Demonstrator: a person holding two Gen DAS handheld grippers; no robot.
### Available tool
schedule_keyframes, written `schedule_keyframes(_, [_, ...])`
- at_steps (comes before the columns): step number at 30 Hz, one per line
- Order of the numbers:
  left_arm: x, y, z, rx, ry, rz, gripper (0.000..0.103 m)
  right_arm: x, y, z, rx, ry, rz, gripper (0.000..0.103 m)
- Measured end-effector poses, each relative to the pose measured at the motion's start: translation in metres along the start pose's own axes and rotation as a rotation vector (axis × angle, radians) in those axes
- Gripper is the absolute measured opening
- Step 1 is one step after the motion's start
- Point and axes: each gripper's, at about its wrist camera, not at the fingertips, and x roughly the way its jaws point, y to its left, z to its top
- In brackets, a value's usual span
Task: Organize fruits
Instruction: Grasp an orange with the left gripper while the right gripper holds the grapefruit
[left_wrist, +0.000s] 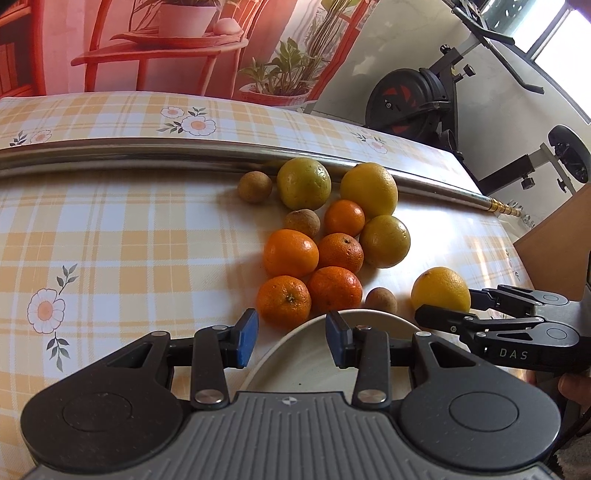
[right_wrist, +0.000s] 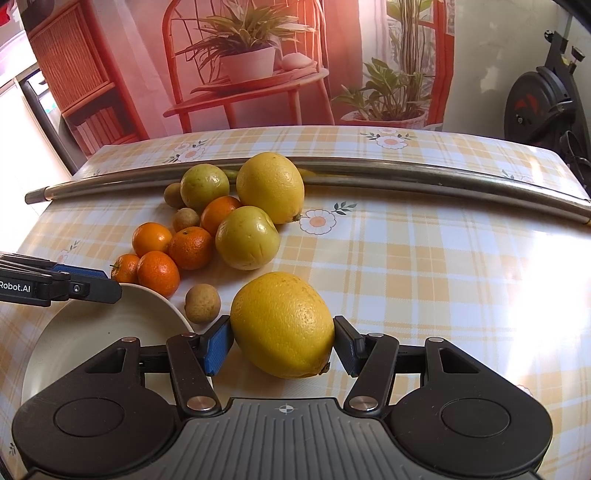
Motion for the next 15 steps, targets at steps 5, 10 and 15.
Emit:
schedule_keyframes(5, [0.005,0.008,0.008,-0.100,-0.015,0.004,0.042,0.000,0.000,0.000,-0.001,0.002,0.000,0.055])
schedule_keyframes(10, [0.009,0.007,0.009,-0.086,-0.010,0.023,0.044,-0.001,0.000,-0.001,0.002,0.000,0.002,0.055])
schedule_keyframes(15, [0.012,0.000,0.010,-0.042,-0.020,0.052,0.043,-0.002,-0.001,-0.001,0.007,-0.002,-0.005,0.055])
